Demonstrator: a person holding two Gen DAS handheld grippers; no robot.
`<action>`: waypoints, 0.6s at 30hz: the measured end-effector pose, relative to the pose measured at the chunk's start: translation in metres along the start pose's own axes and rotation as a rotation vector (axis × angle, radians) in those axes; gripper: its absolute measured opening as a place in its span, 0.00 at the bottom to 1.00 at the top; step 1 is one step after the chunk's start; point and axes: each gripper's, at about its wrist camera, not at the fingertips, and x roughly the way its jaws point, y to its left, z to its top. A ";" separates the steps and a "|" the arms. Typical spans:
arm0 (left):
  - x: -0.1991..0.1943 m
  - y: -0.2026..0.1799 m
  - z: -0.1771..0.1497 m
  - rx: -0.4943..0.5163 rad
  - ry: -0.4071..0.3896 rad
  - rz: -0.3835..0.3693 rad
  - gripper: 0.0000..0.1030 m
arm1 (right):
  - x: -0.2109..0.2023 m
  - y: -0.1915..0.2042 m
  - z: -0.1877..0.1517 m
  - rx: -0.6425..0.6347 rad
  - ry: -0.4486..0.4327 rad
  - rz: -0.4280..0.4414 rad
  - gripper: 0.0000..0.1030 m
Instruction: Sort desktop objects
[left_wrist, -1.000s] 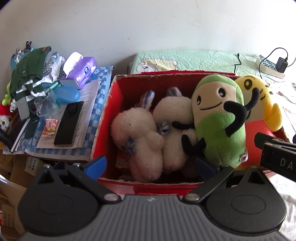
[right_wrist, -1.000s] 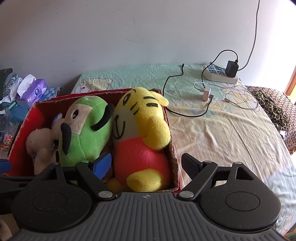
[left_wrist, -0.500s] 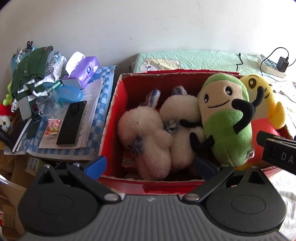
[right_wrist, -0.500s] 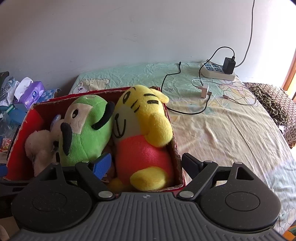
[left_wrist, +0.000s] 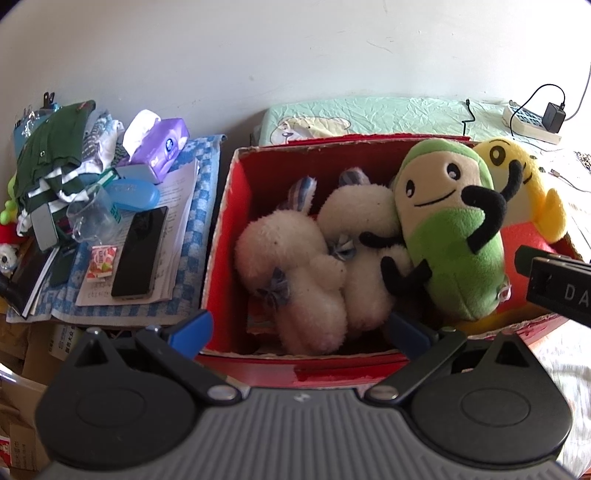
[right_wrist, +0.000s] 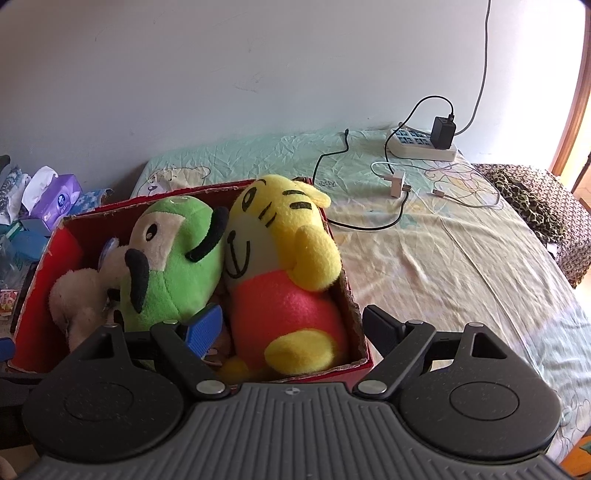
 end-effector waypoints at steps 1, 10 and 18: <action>0.000 0.001 0.000 0.000 -0.001 -0.005 0.98 | -0.001 0.001 0.000 -0.002 -0.006 -0.005 0.83; -0.004 0.008 -0.003 -0.001 -0.020 -0.047 0.98 | -0.008 0.011 -0.005 -0.019 -0.020 -0.017 0.83; -0.004 0.013 -0.005 -0.010 -0.033 -0.081 0.98 | -0.013 0.016 -0.010 -0.012 -0.018 -0.024 0.83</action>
